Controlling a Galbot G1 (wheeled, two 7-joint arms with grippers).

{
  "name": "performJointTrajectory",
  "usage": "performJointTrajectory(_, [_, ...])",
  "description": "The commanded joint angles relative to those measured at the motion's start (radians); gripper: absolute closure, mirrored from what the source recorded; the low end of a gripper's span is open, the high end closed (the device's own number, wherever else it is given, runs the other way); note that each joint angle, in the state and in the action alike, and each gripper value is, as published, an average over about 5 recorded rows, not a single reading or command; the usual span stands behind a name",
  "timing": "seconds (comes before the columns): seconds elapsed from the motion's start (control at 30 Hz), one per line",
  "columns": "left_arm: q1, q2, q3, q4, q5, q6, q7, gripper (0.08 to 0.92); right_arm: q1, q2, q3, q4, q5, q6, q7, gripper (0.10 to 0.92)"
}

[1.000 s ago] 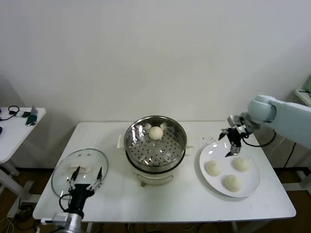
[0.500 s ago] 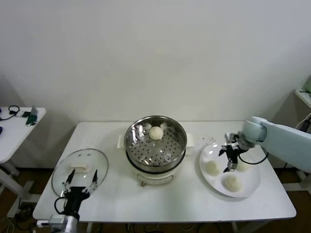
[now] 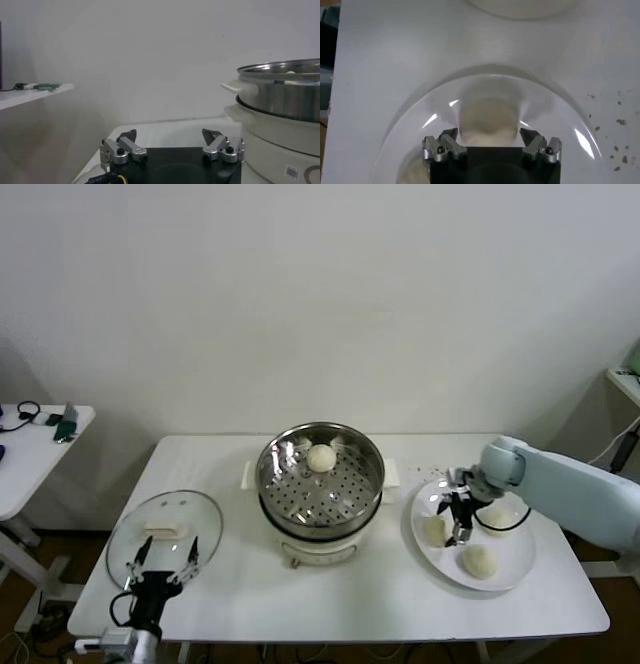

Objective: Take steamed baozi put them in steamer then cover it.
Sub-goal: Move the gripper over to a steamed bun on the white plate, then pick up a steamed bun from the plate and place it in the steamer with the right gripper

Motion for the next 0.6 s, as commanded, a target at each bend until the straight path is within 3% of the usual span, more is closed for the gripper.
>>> performJointTrajectory(0.03, [0.000, -0.002, -0.001, 0.002, -0.001, 0.001, -0.001, 0.177, -0.023, 0.022, 0.018, -0.023, -0.007, 0.000, -0.003, 0.208])
performJointTrajectory(0.3, [0.000, -0.004, -0.001, 0.002, -0.001, 0.001, -0.002, 0.177, -0.017, 0.016, 0.025, -0.028, -0.008, 0.005, -0.022, 0.307])
performJointTrajectory(0.6, [0.000, -0.005, 0.001, 0.002, -0.002, 0.001, -0.003, 0.177, 0.046, -0.007, -0.004, -0.008, 0.061, -0.001, -0.017, 0.330])
